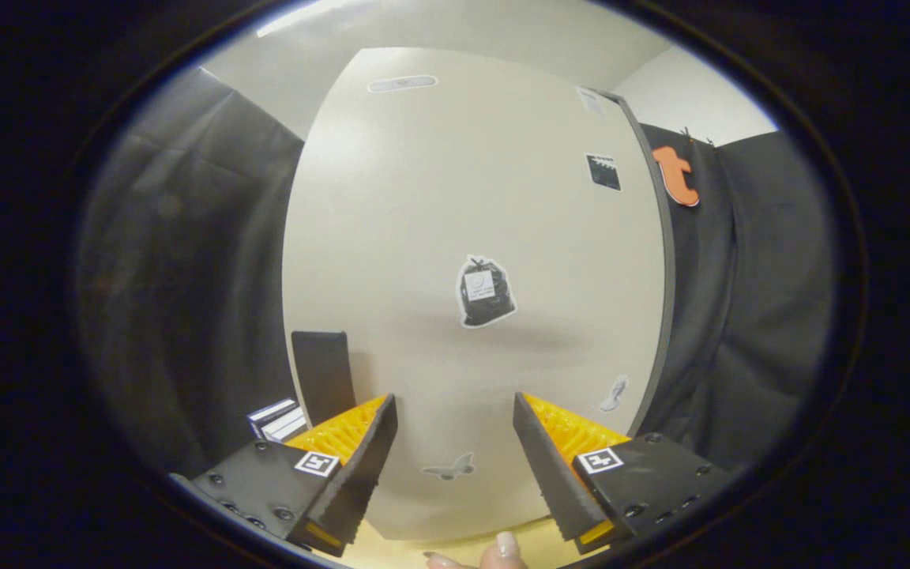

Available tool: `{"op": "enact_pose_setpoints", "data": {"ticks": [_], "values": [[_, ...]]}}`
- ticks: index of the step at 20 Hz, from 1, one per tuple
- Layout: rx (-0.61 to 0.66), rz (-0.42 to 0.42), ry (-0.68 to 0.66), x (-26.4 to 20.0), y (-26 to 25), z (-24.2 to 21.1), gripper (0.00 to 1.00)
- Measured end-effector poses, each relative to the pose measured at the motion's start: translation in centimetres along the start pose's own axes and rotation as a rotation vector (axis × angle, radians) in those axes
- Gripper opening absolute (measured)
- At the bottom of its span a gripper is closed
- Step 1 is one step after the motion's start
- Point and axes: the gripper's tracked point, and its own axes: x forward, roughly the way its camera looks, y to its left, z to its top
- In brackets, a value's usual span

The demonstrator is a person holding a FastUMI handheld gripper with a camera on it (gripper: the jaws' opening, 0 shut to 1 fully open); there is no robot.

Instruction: Open the shoe cabinet door, grab the shoes and put them into the shoe cabinet, then close the shoe cabinet door.

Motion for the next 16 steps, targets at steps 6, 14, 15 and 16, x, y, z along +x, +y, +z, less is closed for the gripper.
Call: {"op": "enact_pose_setpoints", "data": {"ticks": [6, 14, 15, 16], "values": [[-0.024, -0.033, -0.007, 2.9, 1.2, 0.1, 0.93], [-0.019, -0.067, -0.008, 6.4, 1.4, -0.1, 0.93], [-0.018, -0.071, -0.010, 6.5, 1.6, -0.2, 0.93], [-0.013, -0.073, -0.011, 6.7, 1.6, -0.2, 0.93]]}}
